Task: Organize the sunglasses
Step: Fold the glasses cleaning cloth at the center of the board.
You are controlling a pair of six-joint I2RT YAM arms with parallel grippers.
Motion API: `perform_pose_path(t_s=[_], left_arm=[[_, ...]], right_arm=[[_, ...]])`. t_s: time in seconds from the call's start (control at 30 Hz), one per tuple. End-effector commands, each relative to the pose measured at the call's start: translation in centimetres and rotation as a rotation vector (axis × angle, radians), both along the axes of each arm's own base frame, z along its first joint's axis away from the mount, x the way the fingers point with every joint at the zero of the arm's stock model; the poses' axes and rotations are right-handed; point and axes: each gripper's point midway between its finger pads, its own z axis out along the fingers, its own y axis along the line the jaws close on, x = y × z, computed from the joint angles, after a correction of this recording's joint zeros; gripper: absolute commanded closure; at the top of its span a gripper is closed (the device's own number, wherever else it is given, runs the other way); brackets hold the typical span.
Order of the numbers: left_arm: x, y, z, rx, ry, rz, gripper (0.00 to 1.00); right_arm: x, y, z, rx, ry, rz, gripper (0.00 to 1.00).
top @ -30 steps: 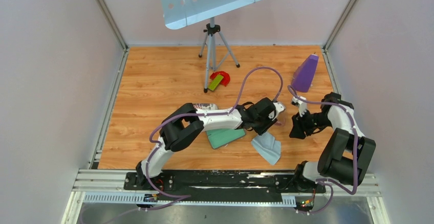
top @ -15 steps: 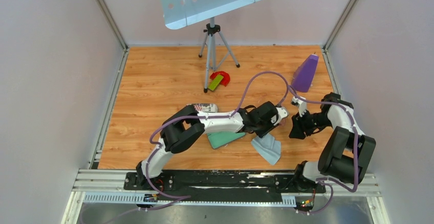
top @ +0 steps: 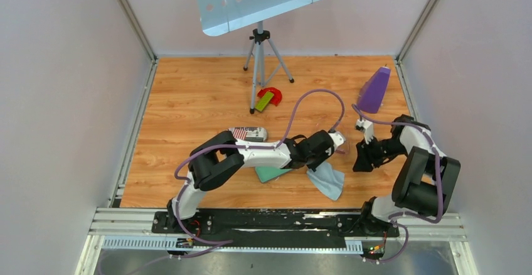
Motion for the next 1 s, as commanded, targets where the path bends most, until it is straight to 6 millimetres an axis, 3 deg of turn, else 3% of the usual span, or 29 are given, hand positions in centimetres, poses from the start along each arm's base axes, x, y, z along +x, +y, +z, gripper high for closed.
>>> perform_pose_path(t_s=[0.0, 0.2, 0.4, 0.6, 0.83, 0.97], left_arm=[[1.5, 3.4, -0.2, 0.025, -0.01, 0.129, 1.0], [1.3, 3.9, -0.7, 0.029, 0.007, 0.145, 1.0], [0.6, 3.2, -0.3, -0.034, 0.034, 0.13, 1.0], [0.6, 2.8, -0.3, -0.05, 0.046, 0.136, 1.0], [0.6, 3.0, 0.0, -0.114, 0.041, 0.175, 1.0], [-0.3, 2.5, -0.5, -0.191, 0.087, 0.172, 1.0]], right_arm=[[-0.1, 1.0, -0.3, 0.03, 0.067, 0.042, 0.53], [0.5, 1.6, -1.7, -0.019, 0.141, 0.094, 0.53], [2.3, 1.7, -1.5, -0.043, 0.09, 0.075, 0.54], [1.5, 3.2, -2.6, -0.103, 0.113, 0.167, 0.54], [1.1, 3.4, -3.2, -0.113, 0.095, 0.216, 0.55], [0.2, 3.6, -4.0, -0.109, 0.051, 0.258, 0.55]])
